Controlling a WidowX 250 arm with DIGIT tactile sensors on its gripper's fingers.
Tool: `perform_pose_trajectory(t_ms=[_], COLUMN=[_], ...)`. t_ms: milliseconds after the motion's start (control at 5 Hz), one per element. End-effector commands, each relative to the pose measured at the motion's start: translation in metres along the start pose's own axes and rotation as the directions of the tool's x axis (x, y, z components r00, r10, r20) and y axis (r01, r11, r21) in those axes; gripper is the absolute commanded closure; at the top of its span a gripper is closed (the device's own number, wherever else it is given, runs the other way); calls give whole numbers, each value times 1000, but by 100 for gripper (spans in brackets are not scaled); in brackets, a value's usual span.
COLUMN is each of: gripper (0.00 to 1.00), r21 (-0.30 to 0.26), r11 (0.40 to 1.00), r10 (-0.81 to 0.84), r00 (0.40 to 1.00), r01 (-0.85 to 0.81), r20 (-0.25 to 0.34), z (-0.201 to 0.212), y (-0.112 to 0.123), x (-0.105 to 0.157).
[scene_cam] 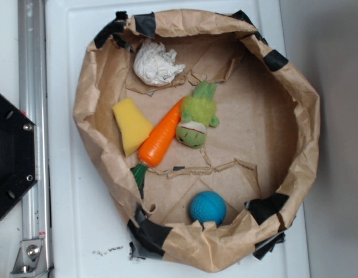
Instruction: Grab the white paper.
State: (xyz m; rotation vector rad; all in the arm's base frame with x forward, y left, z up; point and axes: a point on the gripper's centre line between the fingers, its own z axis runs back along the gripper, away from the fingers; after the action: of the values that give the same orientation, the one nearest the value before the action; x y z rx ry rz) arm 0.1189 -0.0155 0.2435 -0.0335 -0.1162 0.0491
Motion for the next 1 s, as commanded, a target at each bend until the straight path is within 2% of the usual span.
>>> perform_pose_trajectory(t_ms=[0,200,400,600,800], gripper=[0,0,0,0,0], r21=[0,46,31,63,83], r11=[1000,990,963,922,822], r10=[0,-129,-266,-380,-552], r00=[1000,991,964,924,823], r01=[0,130,266,382,564], r20=[0,-27,-22,-51,-133], z=[0,-37,-83,-113,-134], y=[0,16,40,50,68], x=[0,47,81,99,106])
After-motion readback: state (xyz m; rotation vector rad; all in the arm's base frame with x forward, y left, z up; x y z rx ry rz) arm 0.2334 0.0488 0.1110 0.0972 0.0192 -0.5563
